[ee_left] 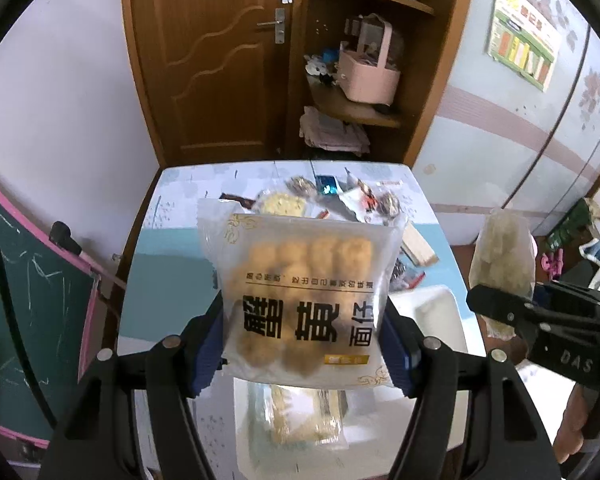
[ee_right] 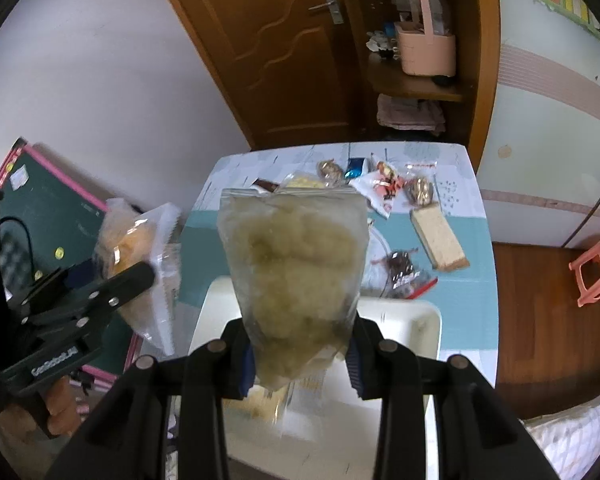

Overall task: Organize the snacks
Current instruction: 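Carry both packages to the white tray and release them inside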

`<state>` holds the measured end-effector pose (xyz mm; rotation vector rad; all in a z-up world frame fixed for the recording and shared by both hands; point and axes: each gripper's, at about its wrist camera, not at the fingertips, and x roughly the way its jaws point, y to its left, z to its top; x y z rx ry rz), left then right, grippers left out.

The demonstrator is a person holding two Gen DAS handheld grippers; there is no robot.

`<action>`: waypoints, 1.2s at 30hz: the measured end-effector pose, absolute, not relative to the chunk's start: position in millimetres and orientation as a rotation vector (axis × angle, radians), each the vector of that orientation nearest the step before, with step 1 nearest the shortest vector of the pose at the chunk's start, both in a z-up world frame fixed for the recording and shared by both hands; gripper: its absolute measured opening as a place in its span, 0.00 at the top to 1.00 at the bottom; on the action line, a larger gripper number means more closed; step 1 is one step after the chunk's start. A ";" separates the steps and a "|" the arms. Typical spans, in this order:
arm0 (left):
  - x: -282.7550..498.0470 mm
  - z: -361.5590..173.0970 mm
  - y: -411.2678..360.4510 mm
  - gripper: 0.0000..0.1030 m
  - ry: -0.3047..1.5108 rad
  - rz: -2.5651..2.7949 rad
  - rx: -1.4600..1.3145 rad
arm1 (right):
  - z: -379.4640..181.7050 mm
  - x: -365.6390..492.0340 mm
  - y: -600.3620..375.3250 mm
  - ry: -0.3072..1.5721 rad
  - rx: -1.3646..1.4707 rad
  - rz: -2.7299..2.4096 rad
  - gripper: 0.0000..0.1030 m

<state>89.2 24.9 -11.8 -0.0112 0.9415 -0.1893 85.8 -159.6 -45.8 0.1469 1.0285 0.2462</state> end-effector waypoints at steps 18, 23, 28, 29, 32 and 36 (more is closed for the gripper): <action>50.4 -69.2 2.1 0.35 1.069 -0.197 0.050 | -86.7 25.9 -153.5 1.149 0.157 0.234 0.64; 49.2 -77.4 -0.4 0.33 1.102 -0.201 0.056 | -95.7 23.1 -154.1 1.175 0.148 0.219 0.63; 48.4 -81.2 -3.9 0.22 1.125 -0.204 0.065 | -100.8 22.6 -153.5 1.197 0.148 0.211 0.62; 49.3 -81.7 -4.1 0.17 1.134 -0.205 0.062 | -101.8 22.9 -153.8 1.202 0.149 0.209 0.59; 51.2 -82.5 -1.7 0.12 1.148 -0.207 0.035 | -103.8 22.9 -154.4 1.210 0.165 0.210 0.44; 52.9 -78.2 2.8 0.12 1.148 -0.203 0.004 | -99.4 21.4 -156.8 1.183 0.179 0.196 0.19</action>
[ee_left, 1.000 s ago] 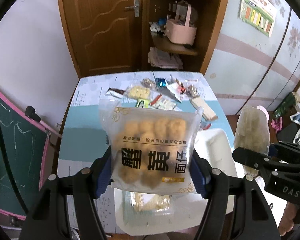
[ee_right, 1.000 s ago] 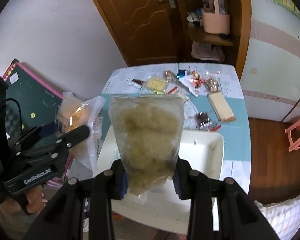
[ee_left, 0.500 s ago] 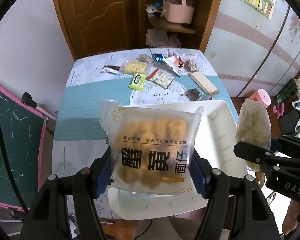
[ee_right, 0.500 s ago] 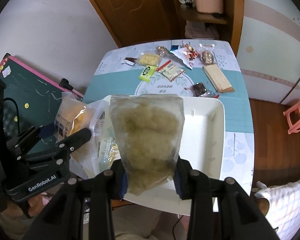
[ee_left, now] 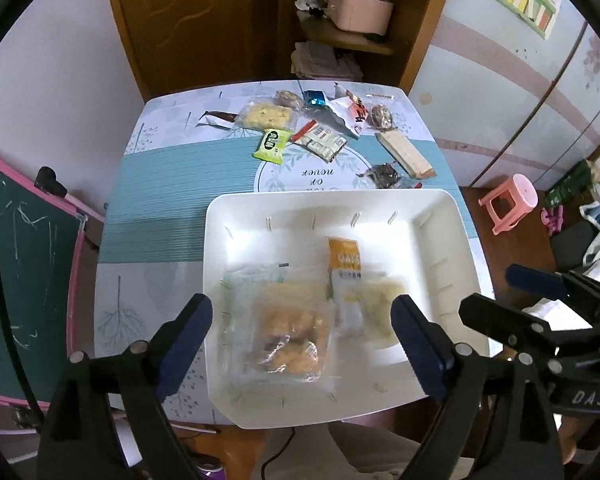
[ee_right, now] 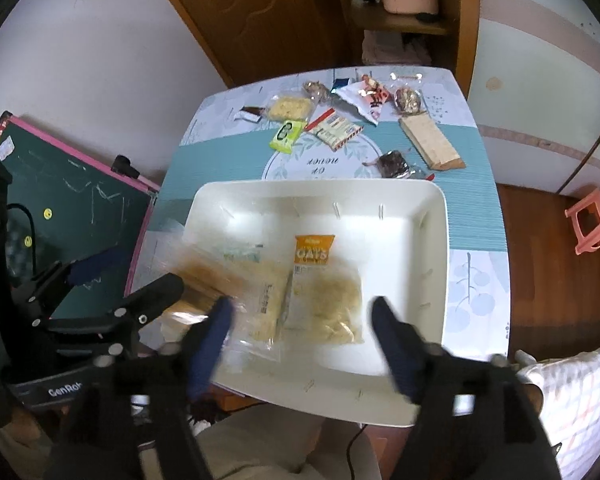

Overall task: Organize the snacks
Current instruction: 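Carry both packages to the white tray and release them inside, then grasp the green wrapped biscuit with the left tool while the right tool grasps the paper-wrapped wafer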

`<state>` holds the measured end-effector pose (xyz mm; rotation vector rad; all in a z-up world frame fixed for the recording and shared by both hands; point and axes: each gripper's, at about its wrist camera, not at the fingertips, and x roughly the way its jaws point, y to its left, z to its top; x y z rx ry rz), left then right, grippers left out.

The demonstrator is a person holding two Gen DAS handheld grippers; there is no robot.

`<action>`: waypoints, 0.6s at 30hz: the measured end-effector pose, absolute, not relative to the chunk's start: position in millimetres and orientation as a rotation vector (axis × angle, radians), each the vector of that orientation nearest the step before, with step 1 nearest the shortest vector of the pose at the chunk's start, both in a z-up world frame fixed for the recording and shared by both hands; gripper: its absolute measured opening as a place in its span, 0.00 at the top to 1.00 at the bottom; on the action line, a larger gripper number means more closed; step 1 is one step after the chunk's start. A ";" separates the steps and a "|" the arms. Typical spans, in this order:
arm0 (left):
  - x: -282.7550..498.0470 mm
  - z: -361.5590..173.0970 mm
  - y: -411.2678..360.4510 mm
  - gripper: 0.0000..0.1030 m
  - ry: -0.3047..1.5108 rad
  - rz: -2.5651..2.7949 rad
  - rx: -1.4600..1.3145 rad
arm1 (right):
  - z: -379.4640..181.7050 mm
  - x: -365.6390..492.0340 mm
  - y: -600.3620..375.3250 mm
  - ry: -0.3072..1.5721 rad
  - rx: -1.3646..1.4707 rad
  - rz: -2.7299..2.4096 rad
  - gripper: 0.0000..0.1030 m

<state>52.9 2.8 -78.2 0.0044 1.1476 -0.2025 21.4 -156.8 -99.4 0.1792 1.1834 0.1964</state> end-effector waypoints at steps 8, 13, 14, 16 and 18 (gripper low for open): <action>48.5 -69.8 2.7 0.12 1.120 -0.195 0.006 | -90.7 17.6 -157.6 1.154 0.180 0.204 0.18; 45.4 -65.3 2.6 0.12 1.106 -0.190 0.016 | -88.6 15.7 -158.8 1.147 0.188 0.211 0.18; 45.0 -64.5 2.7 0.12 1.104 -0.189 0.017 | -88.4 15.4 -158.9 1.147 0.188 0.213 0.18; 44.2 -63.0 2.5 0.12 1.099 -0.186 0.018 | -88.1 15.3 -159.3 1.147 0.189 0.215 0.18; 43.4 -61.0 2.5 0.12 1.093 -0.184 0.019 | -88.1 15.2 -159.1 1.146 0.189 0.215 0.18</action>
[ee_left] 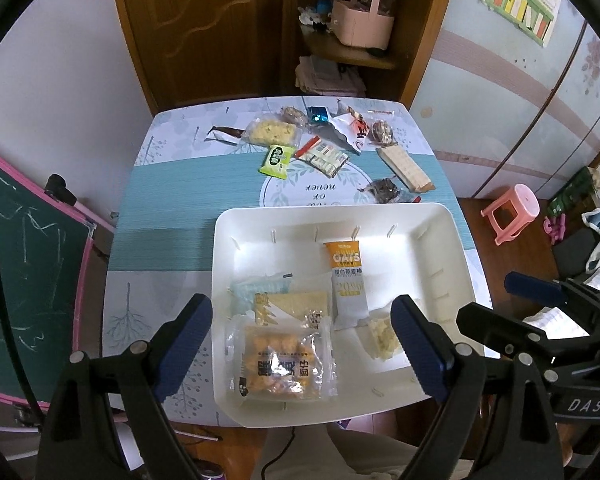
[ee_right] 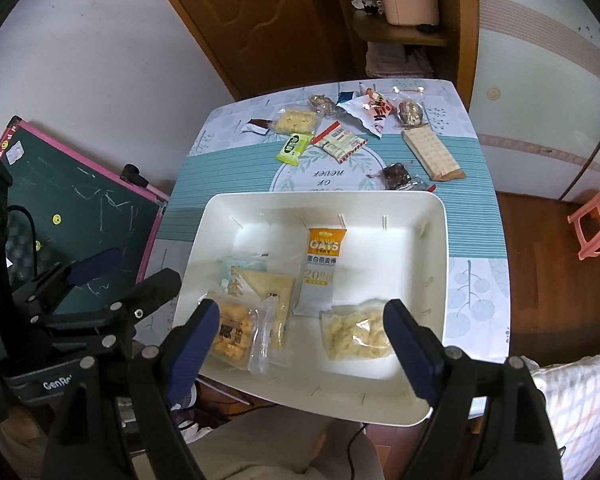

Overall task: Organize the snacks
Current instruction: 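Grasp the green wrapped biscuit with the left tool while the right tool grasps the paper-wrapped wafer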

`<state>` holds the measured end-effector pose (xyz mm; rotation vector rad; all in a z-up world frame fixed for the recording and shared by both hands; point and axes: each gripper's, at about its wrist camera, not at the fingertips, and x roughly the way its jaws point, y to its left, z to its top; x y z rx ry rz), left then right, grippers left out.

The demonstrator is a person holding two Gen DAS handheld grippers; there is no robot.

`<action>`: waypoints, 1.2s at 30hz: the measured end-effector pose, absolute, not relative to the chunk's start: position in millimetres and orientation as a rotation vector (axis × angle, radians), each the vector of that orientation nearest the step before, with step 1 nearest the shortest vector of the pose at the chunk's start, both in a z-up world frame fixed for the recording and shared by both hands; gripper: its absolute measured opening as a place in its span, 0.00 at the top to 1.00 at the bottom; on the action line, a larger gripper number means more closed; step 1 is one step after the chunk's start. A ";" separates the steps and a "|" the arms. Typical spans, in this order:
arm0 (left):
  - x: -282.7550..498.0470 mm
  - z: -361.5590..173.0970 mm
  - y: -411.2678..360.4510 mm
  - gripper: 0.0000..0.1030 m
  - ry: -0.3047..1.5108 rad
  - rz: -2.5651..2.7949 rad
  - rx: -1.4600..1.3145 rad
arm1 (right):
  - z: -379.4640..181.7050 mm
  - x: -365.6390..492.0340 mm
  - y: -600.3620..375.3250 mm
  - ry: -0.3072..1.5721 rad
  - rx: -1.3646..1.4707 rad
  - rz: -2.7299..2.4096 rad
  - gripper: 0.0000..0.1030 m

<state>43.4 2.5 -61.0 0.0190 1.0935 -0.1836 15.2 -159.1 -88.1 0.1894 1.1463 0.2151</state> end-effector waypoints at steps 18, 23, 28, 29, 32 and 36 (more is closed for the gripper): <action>60.3 -46.5 0.0 0.12 1.042 -0.215 0.040 | -82.5 24.9 -164.8 1.120 0.204 0.219 0.18; 83.9 -36.7 4.9 0.12 1.056 -0.258 -0.002 | -75.4 36.5 -167.6 1.104 0.196 0.220 0.18; 116.8 -18.5 7.8 0.12 1.024 -0.250 0.047 | -59.2 57.6 -174.7 1.069 0.153 0.194 0.18; 123.0 -13.3 8.4 0.12 1.005 -0.241 0.067 | -54.4 63.3 -176.6 1.057 0.140 0.183 0.18; 144.4 2.1 5.7 0.12 0.955 -0.234 0.119 | -37.5 84.7 -184.2 1.020 0.096 0.147 0.18; 179.0 16.9 1.5 0.12 0.913 -0.236 0.160 | -17.1 114.9 -196.7 0.976 0.051 0.097 0.18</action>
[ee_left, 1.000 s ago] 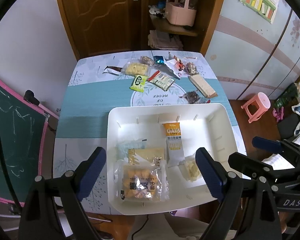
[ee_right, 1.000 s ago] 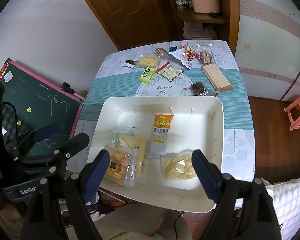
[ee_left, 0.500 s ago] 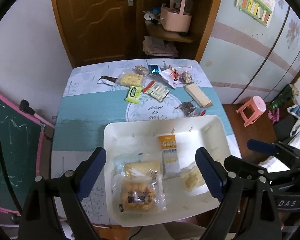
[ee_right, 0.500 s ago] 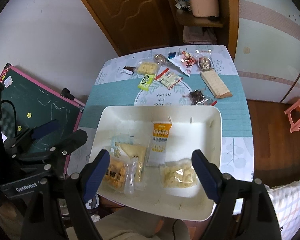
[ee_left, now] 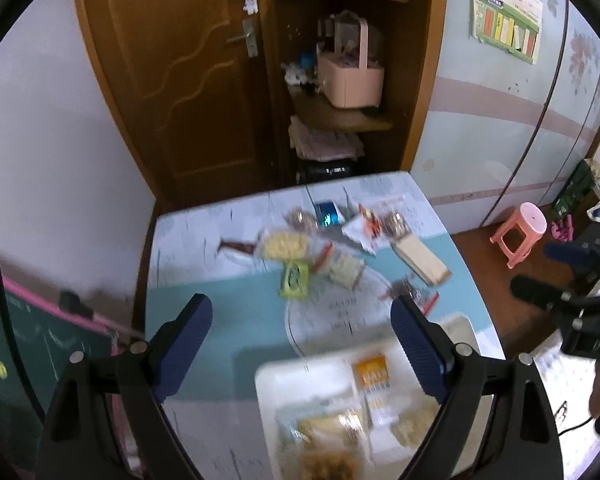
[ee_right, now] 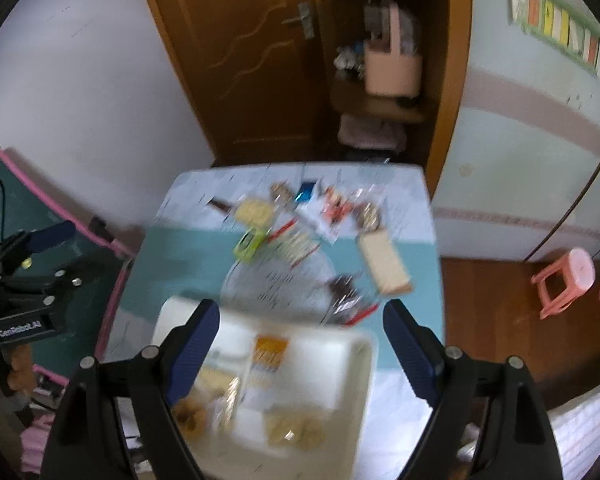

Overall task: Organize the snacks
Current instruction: 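Grasp the green wrapped biscuit with the left tool while the right tool grasps the paper-wrapped wafer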

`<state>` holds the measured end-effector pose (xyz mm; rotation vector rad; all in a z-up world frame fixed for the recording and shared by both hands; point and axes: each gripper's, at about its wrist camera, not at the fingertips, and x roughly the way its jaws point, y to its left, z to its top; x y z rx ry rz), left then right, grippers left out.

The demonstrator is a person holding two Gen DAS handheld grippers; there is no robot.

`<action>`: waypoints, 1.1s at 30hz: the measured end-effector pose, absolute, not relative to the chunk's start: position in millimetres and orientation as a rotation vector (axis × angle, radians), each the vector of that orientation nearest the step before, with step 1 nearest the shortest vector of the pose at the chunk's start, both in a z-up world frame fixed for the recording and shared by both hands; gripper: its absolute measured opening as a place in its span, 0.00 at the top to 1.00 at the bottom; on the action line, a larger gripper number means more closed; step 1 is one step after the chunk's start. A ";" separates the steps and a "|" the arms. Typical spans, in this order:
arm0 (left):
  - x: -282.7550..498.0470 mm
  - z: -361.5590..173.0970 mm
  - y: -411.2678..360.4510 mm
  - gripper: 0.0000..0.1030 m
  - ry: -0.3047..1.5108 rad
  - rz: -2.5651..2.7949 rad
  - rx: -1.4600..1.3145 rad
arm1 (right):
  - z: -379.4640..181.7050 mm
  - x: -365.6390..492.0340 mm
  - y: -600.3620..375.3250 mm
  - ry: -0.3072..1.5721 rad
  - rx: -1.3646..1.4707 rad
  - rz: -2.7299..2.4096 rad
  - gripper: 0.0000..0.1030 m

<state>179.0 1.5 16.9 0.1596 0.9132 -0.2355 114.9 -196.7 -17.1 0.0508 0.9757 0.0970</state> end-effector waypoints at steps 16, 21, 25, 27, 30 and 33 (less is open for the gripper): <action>337.6 -83.3 -4.1 0.12 1.094 -0.199 0.185 | -77.3 265.5 -244.7 1.068 -0.008 -0.043 0.18; 367.0 -153.1 0.7 0.12 1.236 -0.204 0.144 | -134.9 291.6 -255.3 1.173 0.000 -0.054 0.18; 377.4 -201.7 -1.4 0.12 1.335 -0.214 0.137 | -175.8 302.8 -262.5 1.256 0.028 -0.043 0.18; 380.0 -219.6 -2.9 0.12 1.367 -0.212 0.142 | -192.5 305.0 -265.0 1.291 0.036 -0.049 0.18; 382.2 -243.6 -3.2 0.14 1.418 -0.211 0.130 | -214.9 307.9 -265.5 1.335 0.036 -0.055 0.18; 381.6 -258.8 -5.0 0.18 1.447 -0.222 0.118 | -232.2 309.0 -265.1 1.369 0.031 -0.055 0.18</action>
